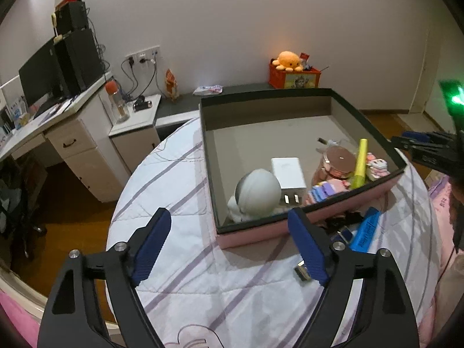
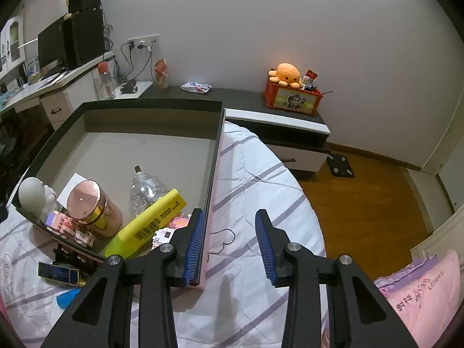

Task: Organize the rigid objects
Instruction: 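Open the right gripper to release the highlighter and withdraw it, then move the left gripper to the blue-gold box and grasp it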

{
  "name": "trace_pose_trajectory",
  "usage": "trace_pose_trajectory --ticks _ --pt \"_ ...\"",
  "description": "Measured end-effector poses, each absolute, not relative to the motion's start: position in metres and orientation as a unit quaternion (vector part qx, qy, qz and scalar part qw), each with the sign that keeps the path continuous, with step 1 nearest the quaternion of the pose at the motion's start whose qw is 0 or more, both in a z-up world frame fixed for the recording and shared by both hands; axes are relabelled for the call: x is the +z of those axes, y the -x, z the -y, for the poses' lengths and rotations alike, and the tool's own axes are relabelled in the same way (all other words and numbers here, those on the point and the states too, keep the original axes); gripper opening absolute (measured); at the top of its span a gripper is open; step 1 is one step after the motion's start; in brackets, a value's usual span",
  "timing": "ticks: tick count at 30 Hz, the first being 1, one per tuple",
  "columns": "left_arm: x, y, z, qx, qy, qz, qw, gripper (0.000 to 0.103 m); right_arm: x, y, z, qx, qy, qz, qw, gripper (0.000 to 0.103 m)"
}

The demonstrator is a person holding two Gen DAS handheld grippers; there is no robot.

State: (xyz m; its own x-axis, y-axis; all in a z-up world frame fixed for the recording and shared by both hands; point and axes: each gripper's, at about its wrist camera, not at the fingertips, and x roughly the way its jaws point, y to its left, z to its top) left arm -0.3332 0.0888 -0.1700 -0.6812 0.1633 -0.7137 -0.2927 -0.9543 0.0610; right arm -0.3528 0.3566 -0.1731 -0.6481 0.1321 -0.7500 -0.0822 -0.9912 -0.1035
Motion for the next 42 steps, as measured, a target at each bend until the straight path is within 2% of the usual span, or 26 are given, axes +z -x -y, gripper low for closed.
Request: trace_pose_trajectory --ticks 1,2,8,11,18,19,20,23,28,31,35,40,42 --pt "-0.169 0.33 -0.089 0.913 0.377 -0.086 0.126 0.086 -0.173 0.355 -0.358 0.904 0.421 0.034 0.067 0.049" --pt "-0.169 0.326 -0.09 0.914 0.376 -0.087 0.126 0.086 -0.172 0.356 -0.358 0.902 0.423 0.035 0.072 0.052" --pt "-0.173 0.295 -0.097 0.913 0.367 -0.091 0.149 0.094 -0.172 0.349 -0.36 0.899 0.428 0.039 0.08 0.052" --pt "-0.179 0.281 -0.103 0.907 0.373 -0.083 0.175 0.095 -0.174 0.346 -0.359 0.903 0.428 0.011 0.043 0.052" --pt "-0.203 0.271 -0.123 0.893 0.396 -0.085 0.197 0.096 -0.189 0.354 -0.356 0.891 0.453 0.006 0.029 0.052" --pt "-0.205 0.271 -0.124 0.892 0.398 -0.084 0.197 0.096 -0.19 0.355 -0.356 0.89 0.454 0.005 0.028 0.047" --pt "-0.208 0.271 -0.126 0.891 0.401 -0.08 0.197 0.096 -0.191 0.356 -0.355 0.889 0.456 0.006 0.027 0.035" --pt "-0.217 0.275 -0.132 0.888 0.41 -0.077 0.195 0.096 -0.195 0.359 -0.353 0.884 0.468 0.005 0.013 0.016" --pt "-0.226 0.286 -0.138 0.89 0.413 -0.083 0.176 0.096 -0.196 0.359 -0.349 0.882 0.471 0.007 0.001 0.013" --pt "-0.231 0.297 -0.138 0.884 0.425 -0.074 0.181 0.089 -0.196 0.359 -0.349 0.882 0.472 0.007 -0.001 0.013" --pt "-0.246 0.313 -0.141 0.865 0.456 -0.068 0.201 0.061 -0.196 0.36 -0.349 0.881 0.474 0.009 -0.003 0.013" --pt "-0.246 0.313 -0.153 0.858 0.453 -0.094 0.222 0.061 -0.196 0.361 -0.349 0.879 0.477 0.008 -0.002 0.014" --pt "-0.247 0.312 -0.162 0.853 0.451 -0.116 0.233 0.057 -0.196 0.362 -0.349 0.878 0.478 0.007 -0.002 0.014"
